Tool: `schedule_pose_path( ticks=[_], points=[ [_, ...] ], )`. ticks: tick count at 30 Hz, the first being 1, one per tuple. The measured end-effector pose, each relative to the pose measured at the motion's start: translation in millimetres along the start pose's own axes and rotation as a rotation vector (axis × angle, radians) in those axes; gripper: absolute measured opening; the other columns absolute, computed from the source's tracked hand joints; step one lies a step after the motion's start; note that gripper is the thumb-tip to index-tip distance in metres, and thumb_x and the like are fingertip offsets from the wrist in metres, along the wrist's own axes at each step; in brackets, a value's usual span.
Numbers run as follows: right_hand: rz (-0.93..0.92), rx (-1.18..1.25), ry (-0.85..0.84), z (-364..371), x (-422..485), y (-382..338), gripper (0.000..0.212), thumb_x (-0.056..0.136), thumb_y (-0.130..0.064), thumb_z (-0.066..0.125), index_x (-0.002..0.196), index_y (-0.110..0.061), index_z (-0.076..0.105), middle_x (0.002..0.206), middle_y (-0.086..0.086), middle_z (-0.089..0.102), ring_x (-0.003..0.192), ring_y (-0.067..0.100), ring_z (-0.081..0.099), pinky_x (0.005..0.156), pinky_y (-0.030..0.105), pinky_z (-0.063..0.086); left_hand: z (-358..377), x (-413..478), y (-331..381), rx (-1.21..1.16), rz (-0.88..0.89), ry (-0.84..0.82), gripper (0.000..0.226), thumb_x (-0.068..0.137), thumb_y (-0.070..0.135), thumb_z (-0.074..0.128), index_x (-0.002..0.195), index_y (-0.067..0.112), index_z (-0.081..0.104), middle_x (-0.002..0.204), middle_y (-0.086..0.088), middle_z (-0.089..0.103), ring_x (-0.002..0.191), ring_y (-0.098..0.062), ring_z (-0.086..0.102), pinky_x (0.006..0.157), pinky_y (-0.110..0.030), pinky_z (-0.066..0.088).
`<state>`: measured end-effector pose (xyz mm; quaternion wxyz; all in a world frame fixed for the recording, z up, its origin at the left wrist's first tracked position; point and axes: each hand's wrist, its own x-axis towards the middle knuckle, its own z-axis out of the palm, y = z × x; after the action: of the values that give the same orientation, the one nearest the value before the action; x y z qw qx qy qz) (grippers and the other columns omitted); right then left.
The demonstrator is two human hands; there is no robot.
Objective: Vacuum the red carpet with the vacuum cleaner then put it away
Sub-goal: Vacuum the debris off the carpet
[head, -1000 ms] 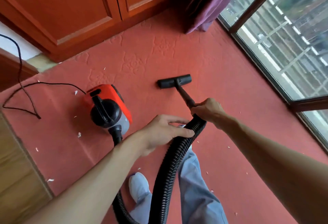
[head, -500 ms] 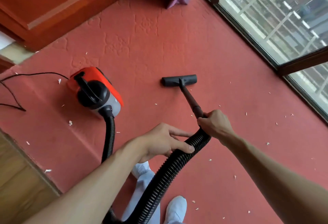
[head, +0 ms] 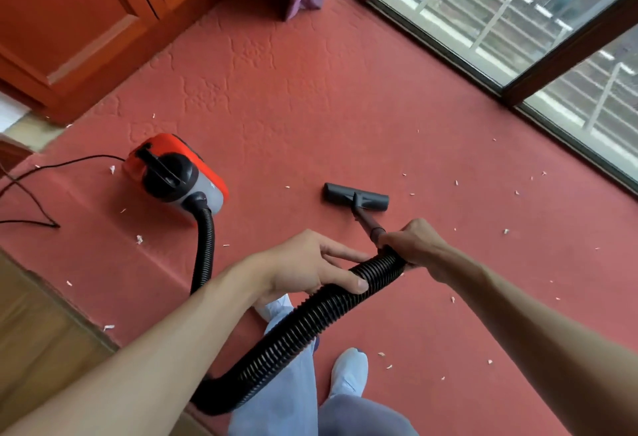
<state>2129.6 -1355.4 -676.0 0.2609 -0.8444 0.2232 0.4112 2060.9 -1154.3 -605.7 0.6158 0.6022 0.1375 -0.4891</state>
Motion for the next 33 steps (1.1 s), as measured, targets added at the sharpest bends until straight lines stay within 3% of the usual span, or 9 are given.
schedule_pose_path(
  ticks=[4,11,15,18,22,28,30,33],
  points=[
    [0.028,0.088,-0.055,9,-32,19,0.021,0.076,-0.015,0.068,0.089,0.001,0.064,0.063,0.009,0.06,0.037,0.016,0.056,0.038,0.019,0.044,15,-31,-4,0.079,-0.018,-0.003,0.04,0.082,0.011,0.079,0.118,0.028,0.073,0.083,0.003,0.069,0.059,-0.002,0.061,0.055,-0.013,0.046],
    [0.042,0.135,-0.004,41,-36,33,0.016,0.075,-0.016,0.067,0.079,-0.001,0.065,0.061,0.008,0.059,0.043,0.019,0.058,0.042,0.021,0.046,9,-31,-36,0.081,-0.04,-0.008,0.041,0.079,0.012,0.081,0.115,0.031,0.075,0.081,0.004,0.067,0.071,-0.008,0.063,0.065,-0.017,0.049],
    [0.017,0.119,0.068,56,-20,33,0.021,0.078,-0.025,0.068,0.088,-0.008,0.075,0.072,0.004,0.063,0.058,0.017,0.056,0.053,0.024,0.044,9,-10,-59,0.037,-0.024,0.06,0.045,0.079,0.014,0.082,0.118,0.031,0.072,0.074,0.004,0.066,0.065,-0.009,0.064,0.058,-0.016,0.048],
    [-0.012,0.132,0.127,68,-7,26,0.022,0.083,-0.029,0.067,0.096,-0.013,0.075,0.078,0.003,0.064,0.06,0.012,0.053,0.049,0.024,0.038,8,6,-78,0.029,0.022,0.125,0.043,0.077,0.016,0.084,0.113,0.037,0.071,0.068,0.006,0.064,0.065,-0.011,0.067,0.067,-0.024,0.055],
    [-0.008,0.11,0.169,86,0,16,0.026,0.082,-0.031,0.067,0.101,-0.015,0.075,0.091,0.007,0.071,0.074,0.02,0.061,0.057,0.026,0.044,-3,10,-99,0.012,0.045,0.159,0.046,0.075,0.019,0.085,0.113,0.039,0.07,0.074,0.002,0.065,0.069,-0.014,0.07,0.077,-0.033,0.06],
    [0.005,0.102,0.122,115,-18,17,0.027,0.082,-0.031,0.068,0.098,-0.011,0.072,0.094,0.01,0.071,0.079,0.024,0.065,0.072,0.033,0.054,-25,-11,-108,0.169,0.006,0.091,0.053,0.062,0.031,0.088,0.112,0.034,0.071,0.069,0.002,0.066,0.07,-0.019,0.069,0.085,-0.045,0.058],
    [0.03,0.108,0.091,125,-33,20,0.028,0.08,-0.032,0.068,0.095,-0.01,0.072,0.092,0.011,0.072,0.077,0.025,0.065,0.074,0.036,0.056,-32,-25,-102,0.256,-0.037,0.025,0.053,0.061,0.032,0.089,0.111,0.032,0.071,0.073,-0.001,0.066,0.067,-0.017,0.064,0.079,-0.042,0.056],
    [0.07,0.131,0.039,140,-63,24,0.025,0.076,-0.032,0.069,0.087,-0.01,0.073,0.081,0.01,0.072,0.066,0.022,0.061,0.064,0.032,0.053,-40,-51,-82,0.354,-0.123,-0.116,0.044,0.073,0.018,0.087,0.113,0.021,0.068,0.08,-0.007,0.07,0.062,-0.018,0.062,0.065,-0.03,0.052]
  ],
)
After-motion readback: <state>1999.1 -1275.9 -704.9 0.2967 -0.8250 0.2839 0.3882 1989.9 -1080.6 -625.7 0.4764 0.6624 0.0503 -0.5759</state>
